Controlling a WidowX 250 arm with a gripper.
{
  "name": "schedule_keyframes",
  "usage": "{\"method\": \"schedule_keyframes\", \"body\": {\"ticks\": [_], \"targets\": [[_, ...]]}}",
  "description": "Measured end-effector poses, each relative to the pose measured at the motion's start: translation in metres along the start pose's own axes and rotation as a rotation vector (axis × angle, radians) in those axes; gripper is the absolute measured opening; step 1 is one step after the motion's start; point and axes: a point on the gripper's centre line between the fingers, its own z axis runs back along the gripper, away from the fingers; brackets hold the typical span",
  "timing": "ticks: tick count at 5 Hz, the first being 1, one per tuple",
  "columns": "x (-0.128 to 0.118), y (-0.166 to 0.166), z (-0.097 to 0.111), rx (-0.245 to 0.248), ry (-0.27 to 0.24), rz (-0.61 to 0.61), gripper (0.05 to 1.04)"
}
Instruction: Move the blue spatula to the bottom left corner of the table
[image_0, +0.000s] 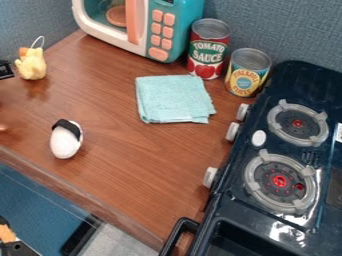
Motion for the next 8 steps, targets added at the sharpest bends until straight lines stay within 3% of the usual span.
{"method": "schedule_keyframes", "body": {"ticks": [1, 2, 4, 5, 6, 7, 8], "targets": [[0.004, -0.003, -0.003, 0.023, -0.011, 0.068, 0.317], [0.006, -0.004, -0.003, 0.038, -0.022, 0.09, 0.38], [0.002, -0.006, -0.004, 0.031, 0.002, 0.1, 0.947], [-0.001, -0.011, -0.002, 0.011, 0.04, 0.07, 1.003], [0.005, -0.024, 0.021, 0.004, 0.015, 0.024, 1.001], [0.019, -0.03, 0.065, -0.039, -0.065, 0.011, 1.001], [0.019, -0.03, 0.067, -0.04, -0.07, 0.006, 1.001]]}}
